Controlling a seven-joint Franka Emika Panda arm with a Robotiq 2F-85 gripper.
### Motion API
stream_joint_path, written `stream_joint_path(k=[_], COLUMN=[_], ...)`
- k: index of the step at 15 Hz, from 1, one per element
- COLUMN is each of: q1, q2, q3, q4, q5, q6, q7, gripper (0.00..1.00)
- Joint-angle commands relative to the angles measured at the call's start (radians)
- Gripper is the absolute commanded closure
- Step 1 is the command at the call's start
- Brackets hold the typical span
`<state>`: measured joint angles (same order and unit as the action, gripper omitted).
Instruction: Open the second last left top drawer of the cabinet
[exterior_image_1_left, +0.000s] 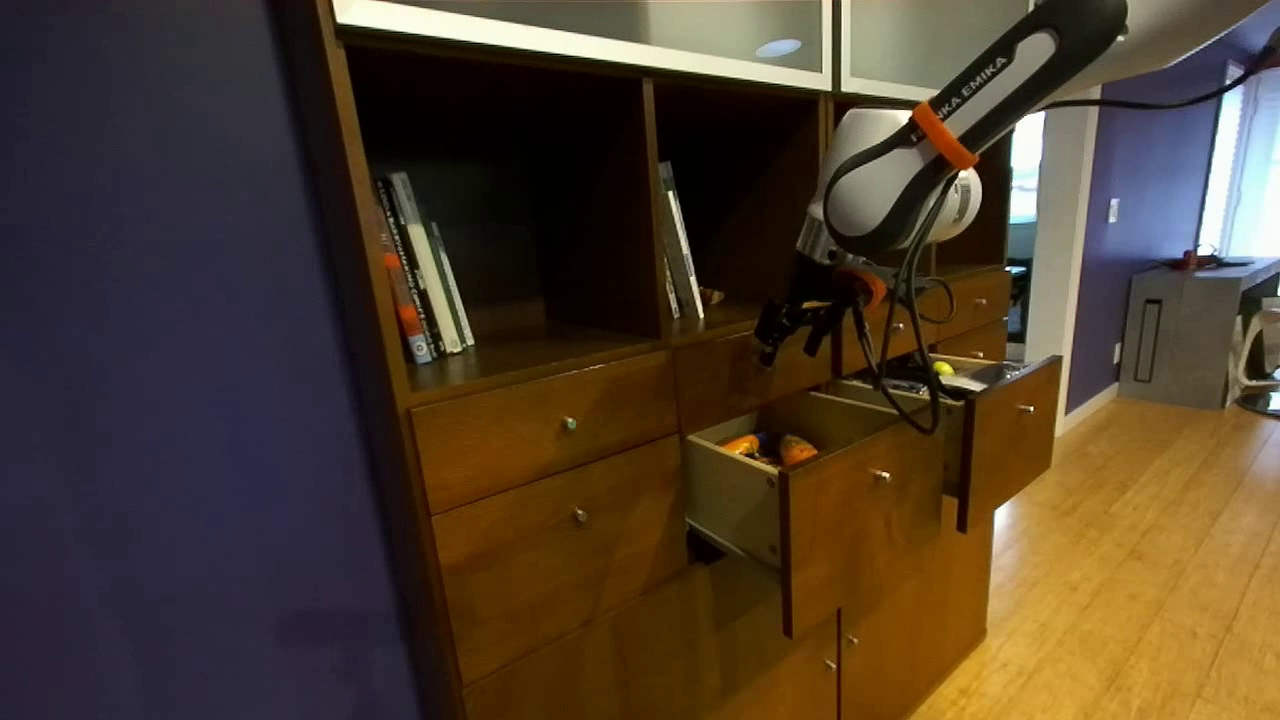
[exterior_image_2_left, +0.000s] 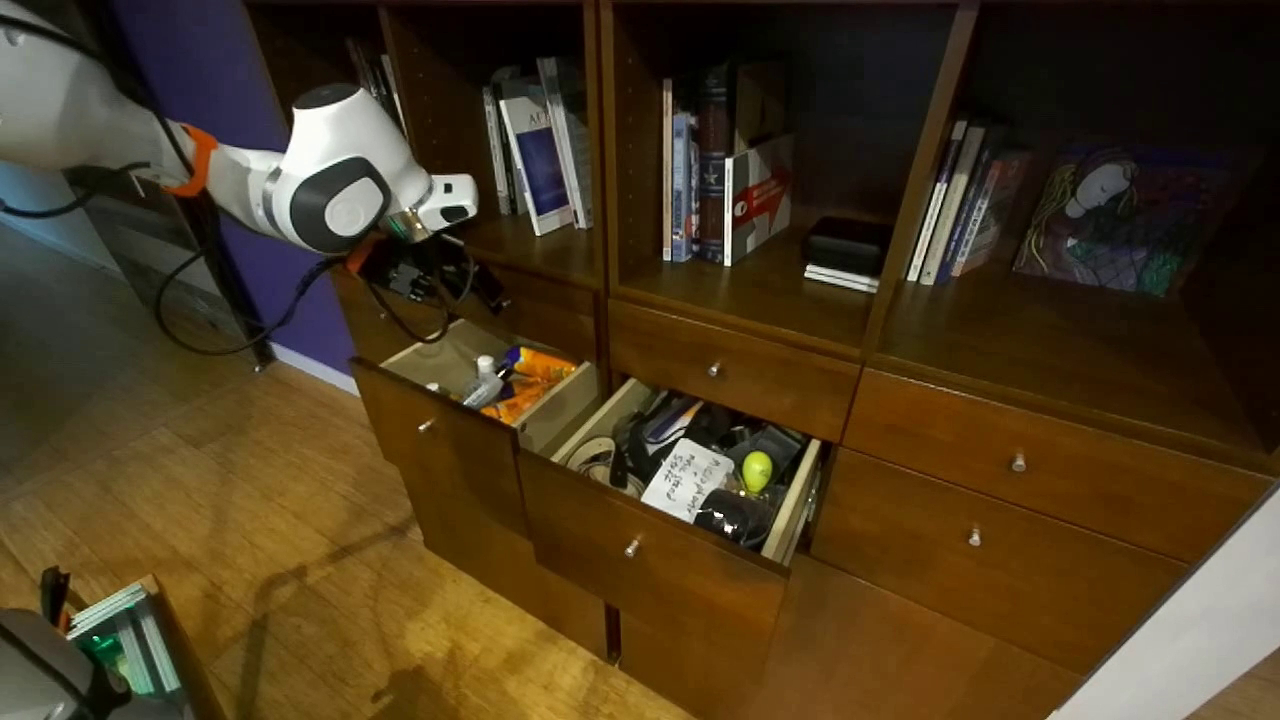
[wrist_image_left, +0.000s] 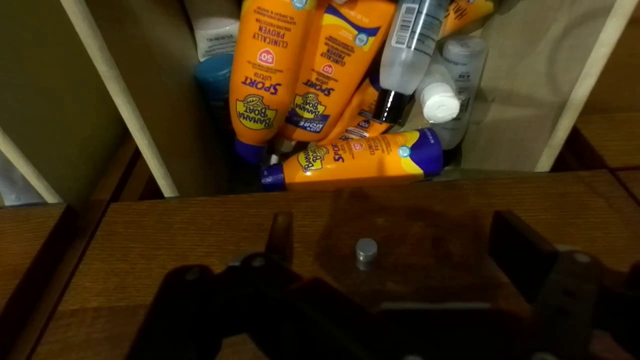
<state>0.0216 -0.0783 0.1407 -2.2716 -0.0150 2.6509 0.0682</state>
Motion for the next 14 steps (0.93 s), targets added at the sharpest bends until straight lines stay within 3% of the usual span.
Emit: stream_joint_path(k=[1,5,7,11,14], q1=[0.022,0.02,0.02,0.021,0.023], q2=[0.056,0.09,0.107,0.135,0.15], q3=[-0.022,-0.03,-0.034,-0.038,-0.038], q4=[0.053,0.083,0.097,0.122,0.138], q5=[-0.011,-0.009,-0.012,-0.005,0.002], q6=[0.031,0.034,0.036,0.044,0.04], q7=[-0.028,-0.05,-0.058,-0.074,-0.085], gripper=[0.26,0.55,0.46,0.48,0.77])
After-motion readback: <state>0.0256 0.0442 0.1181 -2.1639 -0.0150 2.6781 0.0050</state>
